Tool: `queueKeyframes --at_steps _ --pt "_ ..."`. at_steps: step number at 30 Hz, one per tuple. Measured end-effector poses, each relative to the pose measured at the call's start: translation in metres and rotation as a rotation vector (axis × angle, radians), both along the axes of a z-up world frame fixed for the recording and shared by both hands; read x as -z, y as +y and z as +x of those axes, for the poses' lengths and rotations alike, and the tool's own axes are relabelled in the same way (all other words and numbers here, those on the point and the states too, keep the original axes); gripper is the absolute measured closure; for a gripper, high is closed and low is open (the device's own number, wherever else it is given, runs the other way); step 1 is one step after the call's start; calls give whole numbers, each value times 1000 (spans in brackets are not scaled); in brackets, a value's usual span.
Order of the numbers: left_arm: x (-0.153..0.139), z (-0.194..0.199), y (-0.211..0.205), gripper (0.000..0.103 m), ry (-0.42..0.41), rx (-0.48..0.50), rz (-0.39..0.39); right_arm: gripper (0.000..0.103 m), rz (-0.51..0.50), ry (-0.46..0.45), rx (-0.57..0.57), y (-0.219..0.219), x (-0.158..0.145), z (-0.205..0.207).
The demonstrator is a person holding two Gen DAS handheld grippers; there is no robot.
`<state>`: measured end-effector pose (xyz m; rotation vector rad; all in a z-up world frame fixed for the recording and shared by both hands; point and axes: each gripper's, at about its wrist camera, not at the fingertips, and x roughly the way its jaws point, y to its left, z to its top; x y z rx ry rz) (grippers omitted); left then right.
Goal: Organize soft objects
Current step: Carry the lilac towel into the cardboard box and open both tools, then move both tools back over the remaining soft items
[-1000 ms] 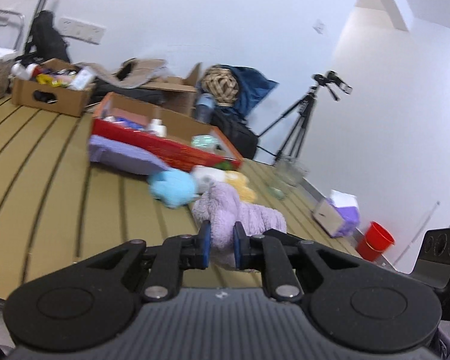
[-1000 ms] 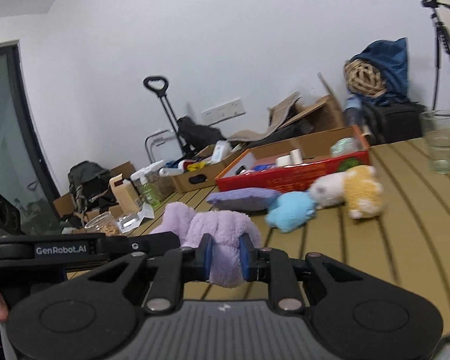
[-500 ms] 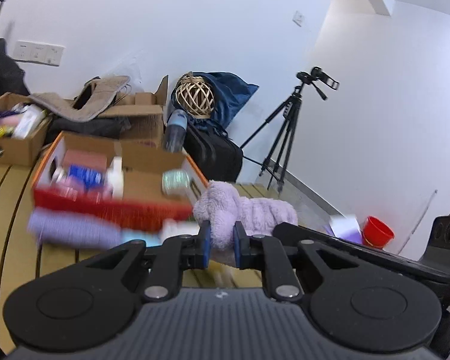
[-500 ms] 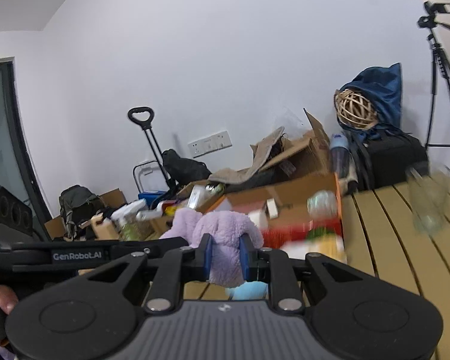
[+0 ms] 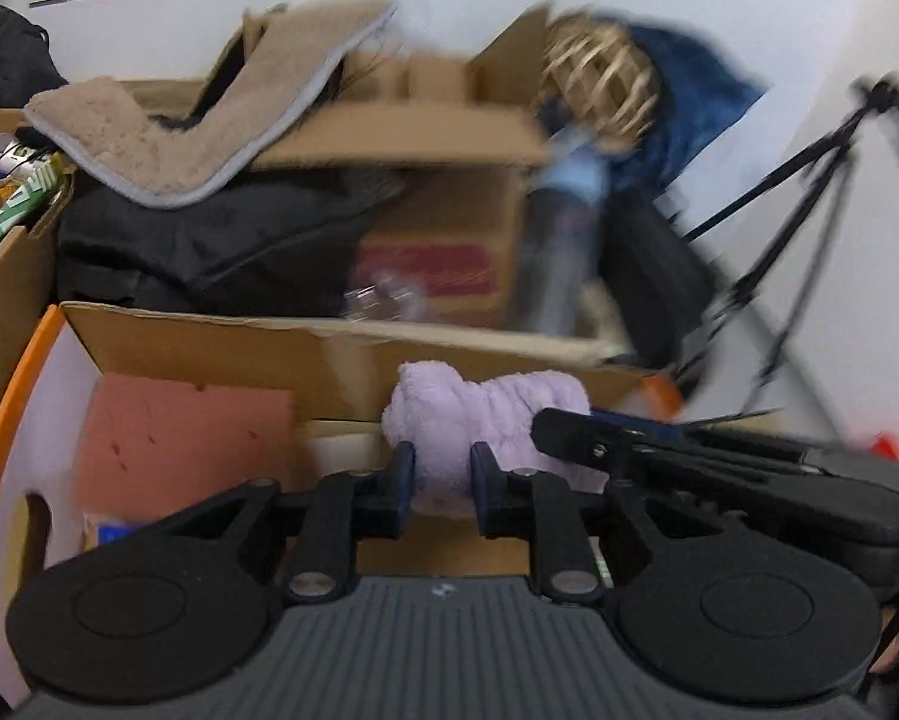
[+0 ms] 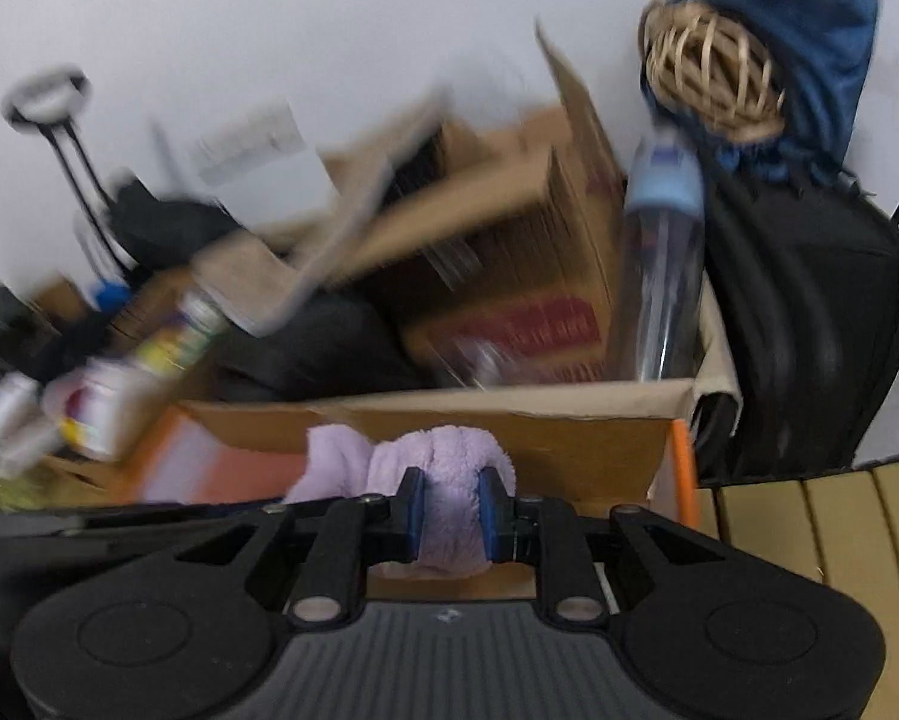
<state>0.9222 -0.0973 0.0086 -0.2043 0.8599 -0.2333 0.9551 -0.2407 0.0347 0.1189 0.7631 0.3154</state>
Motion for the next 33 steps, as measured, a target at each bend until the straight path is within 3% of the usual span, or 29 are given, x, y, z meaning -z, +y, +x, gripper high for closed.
queueKeyframes --at_steps 1,2,4,6,8,13,16,24,27,33 --pt "6 6 2 80 14 -26 26 84 -39 24 1 8 11 13" --pt "9 9 7 70 29 -43 34 84 -59 55 -9 14 22 21" --pt "9 5 20 56 34 -34 -13 77 -38 70 -17 14 32 28" --pt "-2 -8 27 52 -31 14 -16 76 30 86 1 3 31 28" --pt "-15 -20 28 48 -67 25 0 68 77 83 13 -6 24 23" --pt "-55 -59 29 45 -108 75 40 65 69 47 14 -15 -17 -15" --pt "-85 -97 35 31 -145 82 62 57 36 -18 4 -23 -57 -58" --pt "-153 -225 64 24 -257 72 125 46 2 -142 0 -56 -147 -194" --pt "-161 -287 79 23 -322 77 126 45 6 -193 -45 -60 -156 -259" --pt "-153 -413 113 15 -429 66 -8 37 -48 -346 -136 -49 -141 -399"
